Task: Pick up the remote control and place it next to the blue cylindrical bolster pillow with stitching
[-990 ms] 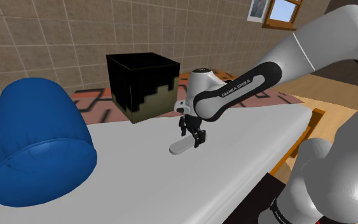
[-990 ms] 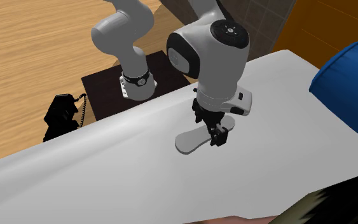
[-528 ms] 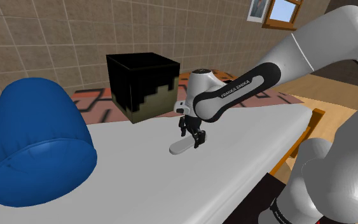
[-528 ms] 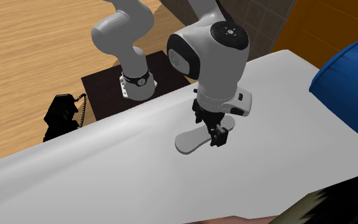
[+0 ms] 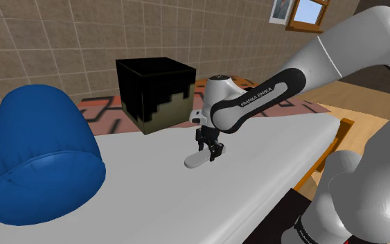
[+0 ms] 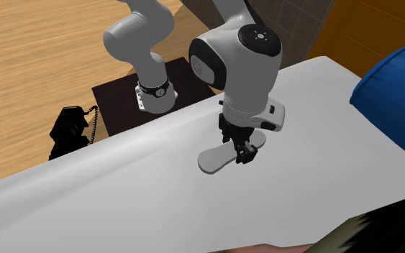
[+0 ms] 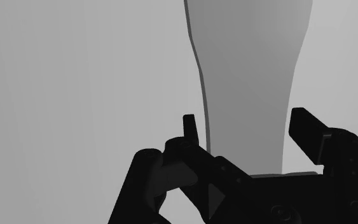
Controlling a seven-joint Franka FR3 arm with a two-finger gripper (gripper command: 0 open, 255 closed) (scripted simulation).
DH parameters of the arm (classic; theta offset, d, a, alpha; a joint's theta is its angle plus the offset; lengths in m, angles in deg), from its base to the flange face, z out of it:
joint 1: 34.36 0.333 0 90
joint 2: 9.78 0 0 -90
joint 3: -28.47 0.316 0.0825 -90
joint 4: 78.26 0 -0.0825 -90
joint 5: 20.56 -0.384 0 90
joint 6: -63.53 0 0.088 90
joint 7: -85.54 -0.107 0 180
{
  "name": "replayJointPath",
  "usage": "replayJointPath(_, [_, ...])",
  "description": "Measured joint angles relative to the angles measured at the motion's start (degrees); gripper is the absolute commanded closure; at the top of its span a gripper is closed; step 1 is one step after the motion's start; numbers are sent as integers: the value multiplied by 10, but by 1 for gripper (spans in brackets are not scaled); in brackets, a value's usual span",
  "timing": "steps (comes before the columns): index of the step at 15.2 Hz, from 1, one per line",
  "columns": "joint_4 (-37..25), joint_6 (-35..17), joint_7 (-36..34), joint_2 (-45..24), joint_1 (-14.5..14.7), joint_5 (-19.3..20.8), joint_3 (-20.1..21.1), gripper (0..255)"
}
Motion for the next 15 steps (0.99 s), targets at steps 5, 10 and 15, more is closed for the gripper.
replayJointPath(5, [-6, 17, -2, 11, 0, 2, 1, 255])
replayJointPath(10, [-22, 61, -4, 39, -2, 6, 4, 255])
replayJointPath(15, [-43, 104, -7, 62, -2, 8, 7, 255])
